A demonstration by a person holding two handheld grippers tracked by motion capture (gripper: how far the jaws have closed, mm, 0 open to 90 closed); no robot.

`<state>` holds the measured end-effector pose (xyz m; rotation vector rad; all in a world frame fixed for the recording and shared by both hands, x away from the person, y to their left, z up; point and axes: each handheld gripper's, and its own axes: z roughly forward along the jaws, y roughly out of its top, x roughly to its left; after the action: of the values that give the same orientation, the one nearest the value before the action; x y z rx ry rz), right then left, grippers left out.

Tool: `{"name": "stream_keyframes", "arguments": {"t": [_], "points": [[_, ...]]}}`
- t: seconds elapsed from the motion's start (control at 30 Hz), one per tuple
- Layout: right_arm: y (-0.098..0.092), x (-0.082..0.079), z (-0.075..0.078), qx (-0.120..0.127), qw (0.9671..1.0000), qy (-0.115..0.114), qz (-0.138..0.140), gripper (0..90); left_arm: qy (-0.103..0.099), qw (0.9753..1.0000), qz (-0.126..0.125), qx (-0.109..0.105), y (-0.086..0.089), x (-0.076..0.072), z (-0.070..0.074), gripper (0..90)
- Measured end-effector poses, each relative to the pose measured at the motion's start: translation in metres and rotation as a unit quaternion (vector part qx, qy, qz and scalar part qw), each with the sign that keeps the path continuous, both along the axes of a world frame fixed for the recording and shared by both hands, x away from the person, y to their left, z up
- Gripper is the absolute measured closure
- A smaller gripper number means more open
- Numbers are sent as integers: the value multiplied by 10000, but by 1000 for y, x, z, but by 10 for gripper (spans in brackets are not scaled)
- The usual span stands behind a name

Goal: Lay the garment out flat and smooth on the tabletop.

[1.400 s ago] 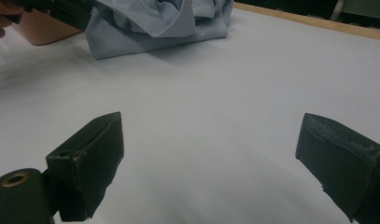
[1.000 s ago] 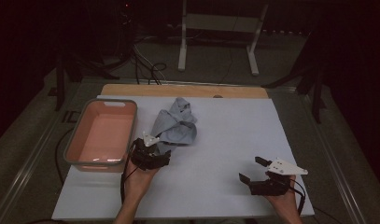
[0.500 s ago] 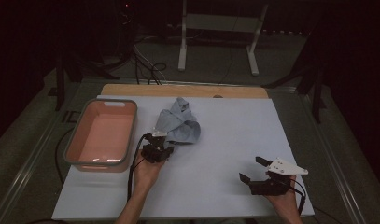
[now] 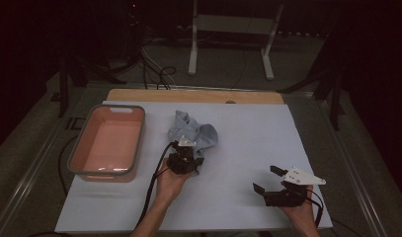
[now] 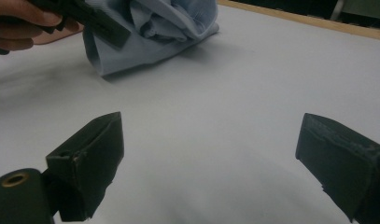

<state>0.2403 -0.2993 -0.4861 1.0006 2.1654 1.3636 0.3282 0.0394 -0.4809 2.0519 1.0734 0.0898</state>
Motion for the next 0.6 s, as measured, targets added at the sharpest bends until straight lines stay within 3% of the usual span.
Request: {"name": "stream_keyframes", "arguments": {"t": [0.33, 0.5, 0.6], "points": [[1, 0, 0, 1, 10000, 5, 13, 79, 10, 9993, -375, -74, -31, 3, -1, 882], [1, 0, 0, 6, 10000, 15, 6, 79, -60, 9969, -777, -53, -51, -1, -1, 881], [1, 0, 0, 9, 10000, 18, 10, 79, -51, 9961, -886, -7, -61, -1, -2, 882]]}}
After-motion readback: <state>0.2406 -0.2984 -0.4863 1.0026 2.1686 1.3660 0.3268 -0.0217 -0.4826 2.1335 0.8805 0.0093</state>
